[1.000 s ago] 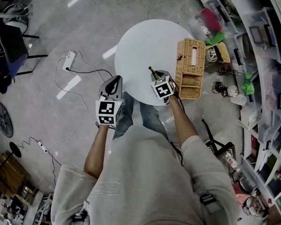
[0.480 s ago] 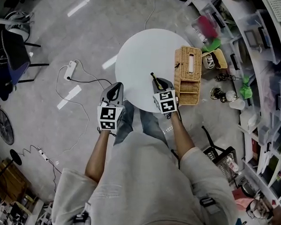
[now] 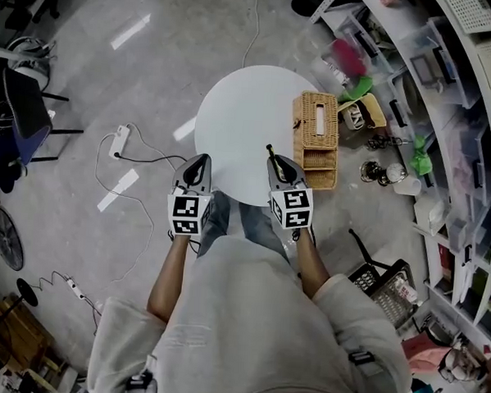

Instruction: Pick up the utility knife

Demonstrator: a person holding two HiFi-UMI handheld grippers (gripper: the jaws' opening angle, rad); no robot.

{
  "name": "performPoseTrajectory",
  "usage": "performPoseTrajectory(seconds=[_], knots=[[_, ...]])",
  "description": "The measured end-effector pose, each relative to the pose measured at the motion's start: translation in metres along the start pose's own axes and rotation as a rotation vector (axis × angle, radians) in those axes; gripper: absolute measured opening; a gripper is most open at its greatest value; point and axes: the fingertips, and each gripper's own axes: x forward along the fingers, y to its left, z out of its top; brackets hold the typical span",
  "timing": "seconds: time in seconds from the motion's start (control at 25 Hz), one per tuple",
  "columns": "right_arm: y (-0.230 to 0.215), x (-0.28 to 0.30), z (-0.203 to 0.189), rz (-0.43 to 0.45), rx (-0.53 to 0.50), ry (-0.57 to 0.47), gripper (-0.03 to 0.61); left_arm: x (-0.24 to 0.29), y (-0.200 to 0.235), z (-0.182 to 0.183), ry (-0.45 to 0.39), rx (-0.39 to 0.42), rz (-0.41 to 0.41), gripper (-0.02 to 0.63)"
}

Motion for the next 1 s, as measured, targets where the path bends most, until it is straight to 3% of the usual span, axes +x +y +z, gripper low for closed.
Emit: performPoseTrajectory(seconds=[0.24,0.68,1.0], knots=[[-0.009,-0.021,0.039,-0.021,-0.021,-0.098,0.075,-0.002,-0.005,0.027,-0.048,0.023,0.010,0.020],[-0.039,-0.059,0.149,-0.083,-0.070,-0.331,0.075,-0.012,-0.004,0.141,-0.241,0.104,0.028,0.020],[-0.049,-0.082,0.198,-0.111,-0.086,-0.455,0.075,-0.019,0.004,0.197,-0.345,0.157,0.055,0.020]])
